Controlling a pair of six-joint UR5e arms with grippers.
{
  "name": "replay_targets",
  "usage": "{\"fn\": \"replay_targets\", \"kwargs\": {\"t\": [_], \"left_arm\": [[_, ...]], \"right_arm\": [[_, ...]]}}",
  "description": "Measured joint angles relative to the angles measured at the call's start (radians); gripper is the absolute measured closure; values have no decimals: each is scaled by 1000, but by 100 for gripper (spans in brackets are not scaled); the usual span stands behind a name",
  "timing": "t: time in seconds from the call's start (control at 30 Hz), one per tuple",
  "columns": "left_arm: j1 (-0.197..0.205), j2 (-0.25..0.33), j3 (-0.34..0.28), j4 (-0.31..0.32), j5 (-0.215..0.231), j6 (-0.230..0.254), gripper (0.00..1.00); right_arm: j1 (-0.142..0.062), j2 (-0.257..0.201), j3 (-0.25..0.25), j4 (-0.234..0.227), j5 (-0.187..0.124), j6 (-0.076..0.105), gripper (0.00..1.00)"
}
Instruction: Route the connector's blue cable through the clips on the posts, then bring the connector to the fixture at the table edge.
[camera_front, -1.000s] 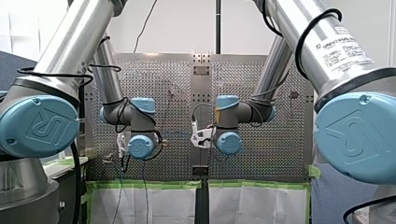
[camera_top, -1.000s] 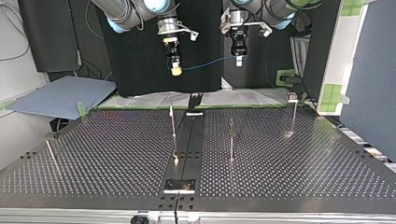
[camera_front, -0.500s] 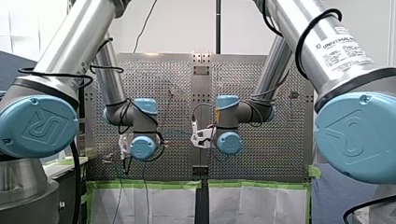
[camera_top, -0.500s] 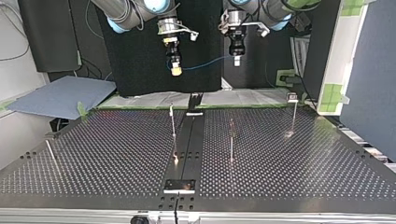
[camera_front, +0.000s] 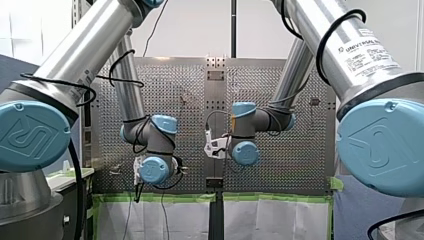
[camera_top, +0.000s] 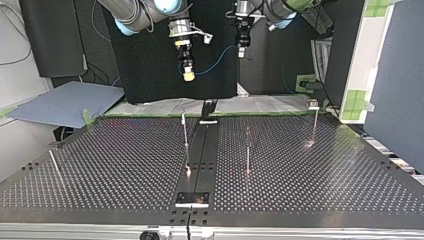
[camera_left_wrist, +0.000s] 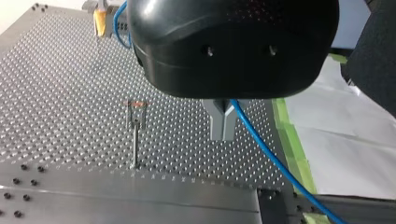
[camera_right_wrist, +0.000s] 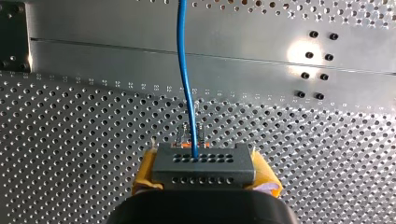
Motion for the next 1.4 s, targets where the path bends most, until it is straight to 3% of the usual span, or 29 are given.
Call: {"fn": "replay_targets", "kwargs": {"t": [0.27,0.47,0.63,0.73,0.87,1.0,1.17,1.4], "left_arm": [[-2,4,2,4,-5,-4,100],[10,48,38,1,-25,-39,100],[23,87,51,-21,-22,-70,100],[43,113,53,-44,-25,-79,100],[81,154,51,-84,-27,-62,100],[112,185,51,-116,-21,-42,100],[150,224,52,-154,11,-36,100],[209,283,63,-183,47,-37,100]], "right_arm": [[0,0,0,0,0,0,100],[10,10,-1,11,9,4,100],[42,19,-29,48,31,35,100],[47,-3,-39,77,32,63,100],[42,-40,-44,117,27,101,100],[33,-73,-46,145,26,119,100],[19,-118,-75,182,26,126,100],[3,-180,-139,247,25,122,100]]}}
